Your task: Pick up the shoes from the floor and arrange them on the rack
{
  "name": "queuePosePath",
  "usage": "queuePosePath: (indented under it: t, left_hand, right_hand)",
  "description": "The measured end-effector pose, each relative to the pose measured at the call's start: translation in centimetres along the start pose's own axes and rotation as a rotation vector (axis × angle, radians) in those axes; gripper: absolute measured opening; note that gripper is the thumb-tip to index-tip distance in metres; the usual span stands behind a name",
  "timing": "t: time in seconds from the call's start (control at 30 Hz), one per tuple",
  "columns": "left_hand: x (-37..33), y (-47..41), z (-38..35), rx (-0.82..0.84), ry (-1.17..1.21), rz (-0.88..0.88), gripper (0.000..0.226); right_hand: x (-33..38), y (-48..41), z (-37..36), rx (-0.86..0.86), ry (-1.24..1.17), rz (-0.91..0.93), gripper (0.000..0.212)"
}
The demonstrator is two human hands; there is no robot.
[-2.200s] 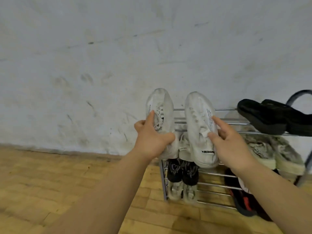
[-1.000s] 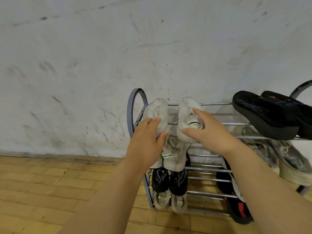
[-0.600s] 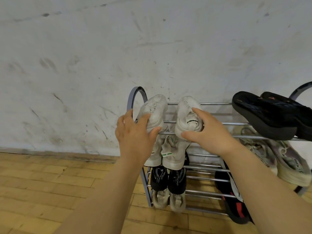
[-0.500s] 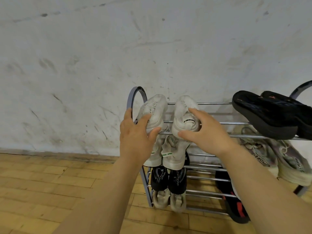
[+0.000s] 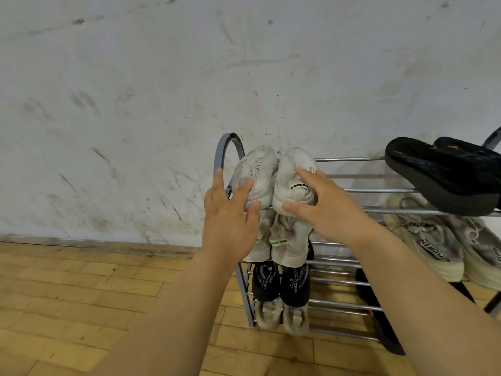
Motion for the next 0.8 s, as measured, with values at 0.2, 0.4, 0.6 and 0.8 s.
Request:
queuePosePath:
  t: [0.2, 0.4, 0.6, 0.8]
  left_hand:
    - [0.1, 0.1, 0.0, 0.005, 0.010, -0.004, 0.048]
    - [-0.3, 0.3, 0.0, 0.027, 0.005, 0.015, 0.049]
    - [-1.0, 1.0, 0.6, 0.108, -0.077, 0.013, 0.060]
    - [-6.5, 1.7, 2.5, 0.063, -0.147, -0.148, 0.067]
  right_hand:
    - [-0.2, -0.2, -0.2, -0.009, 0.026, 0.017, 0.084]
    - [-0.3, -0.1, -0.8, -0.049, 0.043, 0.048, 0.080]
    - [0.8, 1.6, 0.5, -0.071, 0.095, 0.018, 0.096]
    - [2.6, 4.9, 7.4, -0.113, 0.242, -0.038, 0.092]
Point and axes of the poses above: each hand's wrist, its own y-axis away from the middle knuckle, its own z-axis out of the back of the hand, x = y × z, the point moved 4 cm from there along -y, towards the middle knuckle, and after that the axes turned 10 degrees about -x, right-handed, at the moved point
